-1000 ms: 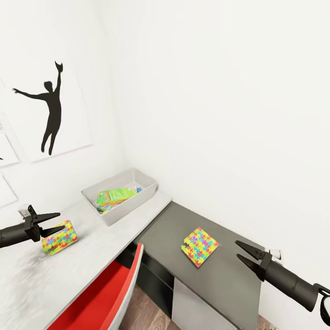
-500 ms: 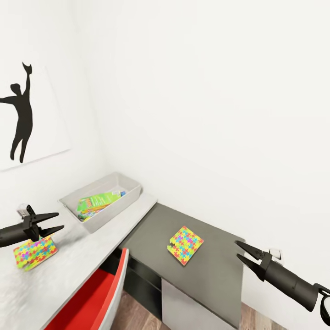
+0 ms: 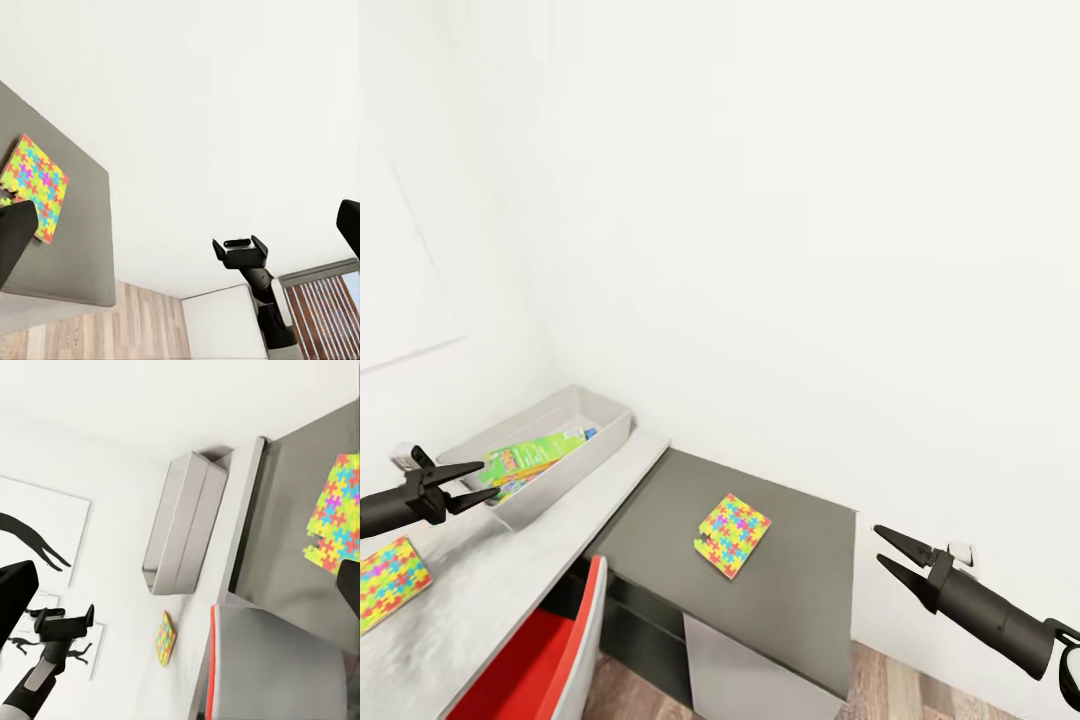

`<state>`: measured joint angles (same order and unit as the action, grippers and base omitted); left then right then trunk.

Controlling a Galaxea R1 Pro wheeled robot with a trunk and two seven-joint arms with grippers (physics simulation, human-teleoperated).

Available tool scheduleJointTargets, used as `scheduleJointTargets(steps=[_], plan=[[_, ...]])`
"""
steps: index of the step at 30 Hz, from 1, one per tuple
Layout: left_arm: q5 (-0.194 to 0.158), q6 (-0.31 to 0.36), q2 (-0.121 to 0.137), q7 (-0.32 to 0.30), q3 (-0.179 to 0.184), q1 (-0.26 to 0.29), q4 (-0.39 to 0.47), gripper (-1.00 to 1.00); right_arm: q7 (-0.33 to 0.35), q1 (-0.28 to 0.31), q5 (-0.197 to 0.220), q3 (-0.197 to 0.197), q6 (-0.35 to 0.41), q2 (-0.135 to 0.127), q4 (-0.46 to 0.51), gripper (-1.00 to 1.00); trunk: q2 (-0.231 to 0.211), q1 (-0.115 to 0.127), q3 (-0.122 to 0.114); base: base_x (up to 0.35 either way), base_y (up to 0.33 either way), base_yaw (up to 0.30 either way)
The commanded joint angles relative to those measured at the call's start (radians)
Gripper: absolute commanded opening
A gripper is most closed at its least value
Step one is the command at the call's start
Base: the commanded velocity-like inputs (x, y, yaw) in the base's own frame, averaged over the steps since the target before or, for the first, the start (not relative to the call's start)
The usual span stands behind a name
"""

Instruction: Put all the toys in the child's room - the three board games (two on the bed and one on the table), the two jigsaw puzzles on the table, and the tennis ball on the table - inside the toy box on the table in the child's room.

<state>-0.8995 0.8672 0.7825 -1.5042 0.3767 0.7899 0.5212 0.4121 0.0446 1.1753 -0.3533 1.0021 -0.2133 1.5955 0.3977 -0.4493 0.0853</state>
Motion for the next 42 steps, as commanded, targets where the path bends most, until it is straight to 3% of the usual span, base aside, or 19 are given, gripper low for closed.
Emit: scheduleJointTargets(steps=[1,42], plan=[[-0.004,0.01,0.001,-0.006,0.007,0.001,-0.001,1.0,0.008,0.001,-0.008,-0.001,0.004,0.0,0.0,1.0,0.002,-0.001,0.001,0.0,0.0,-0.249],[-0.004,0.006,0.0,-0.006,0.007,0.001,-0.006,1.0,0.008,0.001,-0.008,-0.001,0.004,0.0,0.0,1.0,0.002,-0.001,-0.033,0.002,0.0,-0.248]])
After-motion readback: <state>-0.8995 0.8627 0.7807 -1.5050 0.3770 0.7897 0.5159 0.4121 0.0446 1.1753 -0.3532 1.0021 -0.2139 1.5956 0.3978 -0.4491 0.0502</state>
